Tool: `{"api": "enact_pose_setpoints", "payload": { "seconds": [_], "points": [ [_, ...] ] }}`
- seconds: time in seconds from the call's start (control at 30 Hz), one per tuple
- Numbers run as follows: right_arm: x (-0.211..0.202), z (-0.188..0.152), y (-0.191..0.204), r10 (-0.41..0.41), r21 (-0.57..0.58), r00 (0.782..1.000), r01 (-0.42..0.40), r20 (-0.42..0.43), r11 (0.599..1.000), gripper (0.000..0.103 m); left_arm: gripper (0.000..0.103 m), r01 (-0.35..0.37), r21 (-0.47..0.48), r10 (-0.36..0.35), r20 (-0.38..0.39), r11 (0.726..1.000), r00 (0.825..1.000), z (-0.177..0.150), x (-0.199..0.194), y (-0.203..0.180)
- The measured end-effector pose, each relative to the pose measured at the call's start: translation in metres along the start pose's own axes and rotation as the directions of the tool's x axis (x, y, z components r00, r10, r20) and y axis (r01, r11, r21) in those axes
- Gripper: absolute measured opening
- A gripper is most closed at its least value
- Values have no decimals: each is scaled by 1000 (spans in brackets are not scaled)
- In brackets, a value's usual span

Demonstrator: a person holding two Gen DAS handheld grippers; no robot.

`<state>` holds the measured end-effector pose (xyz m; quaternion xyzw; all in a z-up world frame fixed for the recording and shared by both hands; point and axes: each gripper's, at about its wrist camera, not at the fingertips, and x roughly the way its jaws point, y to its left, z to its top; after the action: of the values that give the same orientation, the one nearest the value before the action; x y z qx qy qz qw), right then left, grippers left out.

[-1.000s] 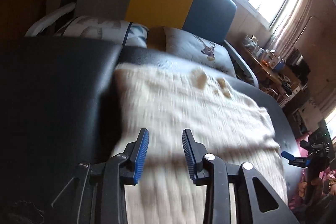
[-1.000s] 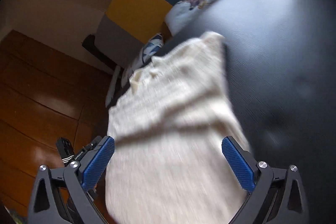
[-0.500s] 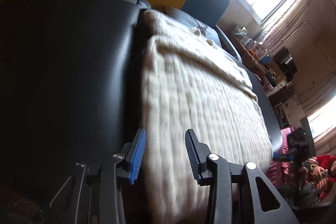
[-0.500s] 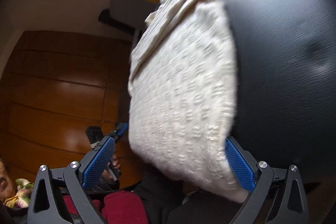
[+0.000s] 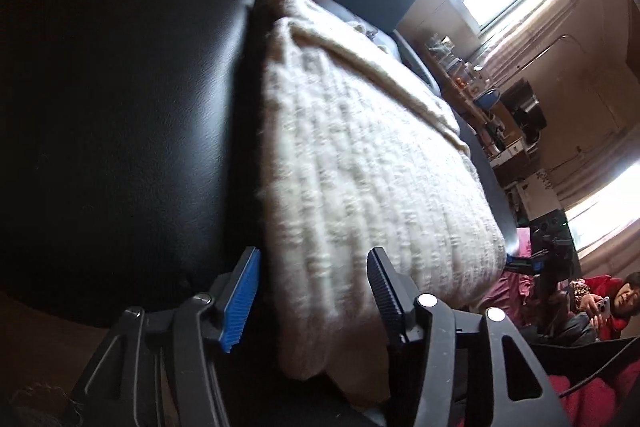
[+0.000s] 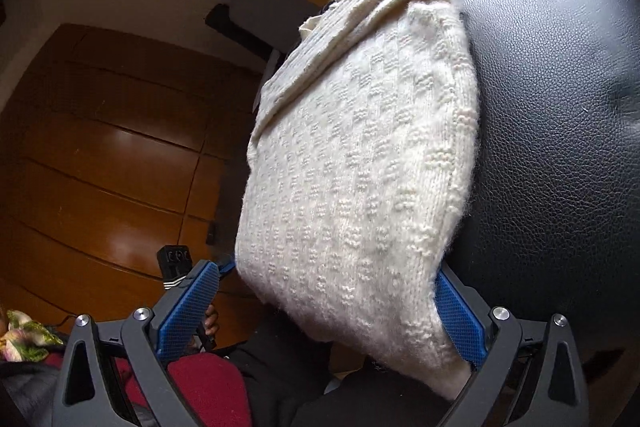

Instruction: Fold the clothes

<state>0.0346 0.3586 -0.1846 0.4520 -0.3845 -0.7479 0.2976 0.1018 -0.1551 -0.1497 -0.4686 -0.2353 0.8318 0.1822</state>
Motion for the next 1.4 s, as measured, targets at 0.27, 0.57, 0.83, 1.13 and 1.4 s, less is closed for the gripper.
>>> {"api": "enact_pose_setpoints", "payload": {
  "seconds": [0.27, 0.57, 0.83, 1.13, 1.4],
  "points": [
    [-8, -9, 2, -194, -19, 980, 195, 38, 981, 45, 51, -74, 37, 74, 10, 997, 997, 5, 14, -25],
    [0, -24, 13, -108, -157, 986, 127, 127, 979, 100, 48, -152, 114, 159, -50, 982, 986, 8, 32, -50],
    [7, -21, 29, -213, -171, 974, 223, 77, 960, 103, 48, -136, 31, 137, -28, 990, 990, 10, 29, -44],
    [9, -24, 37, -471, -211, 879, 475, 73, 854, 35, 43, -164, 18, 165, -41, 986, 986, 13, 31, -45],
    [-13, -27, 22, -426, -106, 902, 432, 72, 896, 12, 10, -185, 34, 186, -34, 982, 982, 14, 32, -42]
  ]
}}
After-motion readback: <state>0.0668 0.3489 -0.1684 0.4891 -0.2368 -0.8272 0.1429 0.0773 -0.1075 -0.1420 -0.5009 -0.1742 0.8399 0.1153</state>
